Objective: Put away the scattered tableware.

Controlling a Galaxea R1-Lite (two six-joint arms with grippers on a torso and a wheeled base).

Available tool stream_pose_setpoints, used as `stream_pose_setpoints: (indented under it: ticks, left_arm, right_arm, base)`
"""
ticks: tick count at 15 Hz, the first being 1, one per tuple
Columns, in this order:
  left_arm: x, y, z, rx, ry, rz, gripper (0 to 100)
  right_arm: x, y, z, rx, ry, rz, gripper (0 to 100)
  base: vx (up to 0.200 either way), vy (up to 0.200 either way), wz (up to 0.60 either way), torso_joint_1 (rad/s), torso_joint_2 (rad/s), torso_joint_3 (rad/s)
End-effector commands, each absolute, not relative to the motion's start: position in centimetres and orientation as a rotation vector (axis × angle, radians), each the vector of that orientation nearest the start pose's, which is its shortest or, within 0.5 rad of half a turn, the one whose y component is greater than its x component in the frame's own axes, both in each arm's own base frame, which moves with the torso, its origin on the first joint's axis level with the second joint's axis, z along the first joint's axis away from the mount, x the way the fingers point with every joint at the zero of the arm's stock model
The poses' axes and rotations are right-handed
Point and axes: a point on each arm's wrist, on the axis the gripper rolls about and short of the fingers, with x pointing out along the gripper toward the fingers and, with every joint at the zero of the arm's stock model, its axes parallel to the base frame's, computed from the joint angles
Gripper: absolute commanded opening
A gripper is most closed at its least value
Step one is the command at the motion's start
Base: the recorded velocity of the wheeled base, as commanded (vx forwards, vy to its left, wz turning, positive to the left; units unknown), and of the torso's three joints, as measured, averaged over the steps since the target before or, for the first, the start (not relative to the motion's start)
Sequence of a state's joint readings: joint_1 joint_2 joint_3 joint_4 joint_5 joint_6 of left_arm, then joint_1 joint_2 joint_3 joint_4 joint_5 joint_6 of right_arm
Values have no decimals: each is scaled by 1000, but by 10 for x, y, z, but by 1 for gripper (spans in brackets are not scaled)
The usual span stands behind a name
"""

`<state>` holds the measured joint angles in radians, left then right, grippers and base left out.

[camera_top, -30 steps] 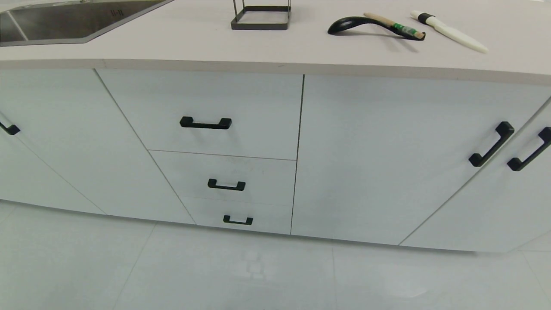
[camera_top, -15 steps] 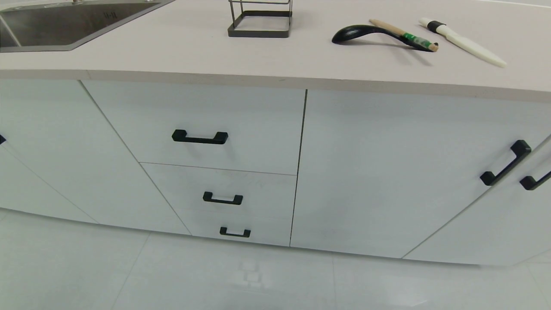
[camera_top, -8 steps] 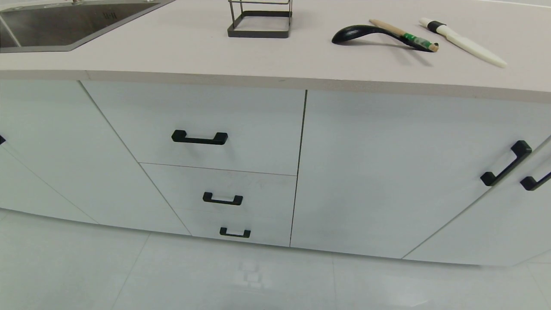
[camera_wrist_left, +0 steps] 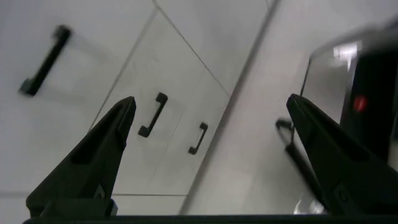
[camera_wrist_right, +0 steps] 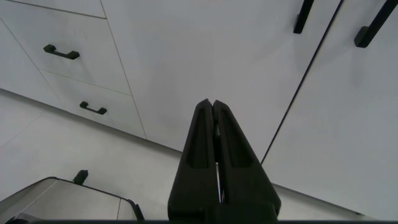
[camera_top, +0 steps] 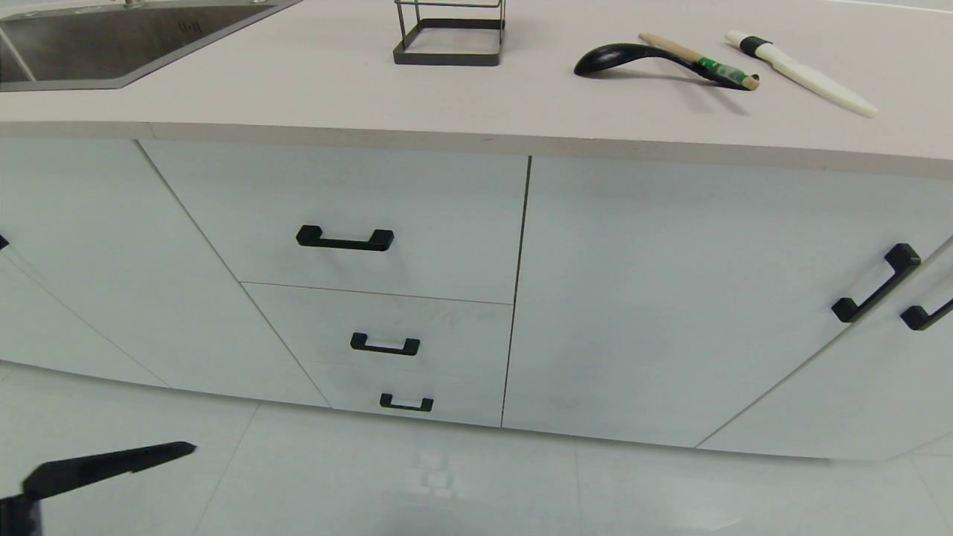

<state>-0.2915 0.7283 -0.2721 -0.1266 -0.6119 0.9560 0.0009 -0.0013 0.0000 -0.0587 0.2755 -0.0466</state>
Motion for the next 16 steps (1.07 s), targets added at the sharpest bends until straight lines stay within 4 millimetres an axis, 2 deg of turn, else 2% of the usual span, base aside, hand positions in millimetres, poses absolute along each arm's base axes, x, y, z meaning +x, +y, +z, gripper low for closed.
stream_pose_setpoints:
  ticks: [1,3,4,6,7,9,10,12,14,16]
  left_arm:
    - [79,-47,134,938,83,-1178,100]
    - [75,-47,128,964,126,-1226,100]
    - [76,-48,127,1029,135,-1235,100]
    - [87,-51,129,1102,188,-1180,100]
    - [97,-56,130,1129,220,-1177,100]
    - [130,-77,131,1272,224,-1238,100]
    - [162,-101,130,1420,202,-1284,100]
    - [185,-114,121,1474,267,-1287,100]
    - [198,-116,112,1482,363,-1239,100]
    - [206,-114,108,1493,386,-1187,100]
  right_arm:
    - [-24,6,81,-54,-64,275,0]
    - [-24,6,81,-55,-64,275,0]
    - [-24,6,81,-55,-65,276,0]
    - [-24,6,81,-54,-64,275,0]
    - [-24,6,81,-55,-65,276,0]
    - [-24,6,82,-54,-66,276,0]
    - [-24,6,81,-55,-64,275,0]
    - [-24,6,81,-54,-64,276,0]
    - [-24,6,82,-55,-66,276,0]
    - [-24,6,82,-55,-66,276,0]
  base:
    - [0,0,0,0,0,0]
    - [0,0,0,0,0,0]
    - [0,0,0,0,0,0]
    - [0,0,0,0,0,0]
    - [0,0,0,0,0,0]
    - [0,0,0,0,0,0]
    - [0,0,0,0,0,0]
    - [0,0,0,0,0,0]
    - [0,0,0,0,0,0]
    - [0,0,0,0,0,0]
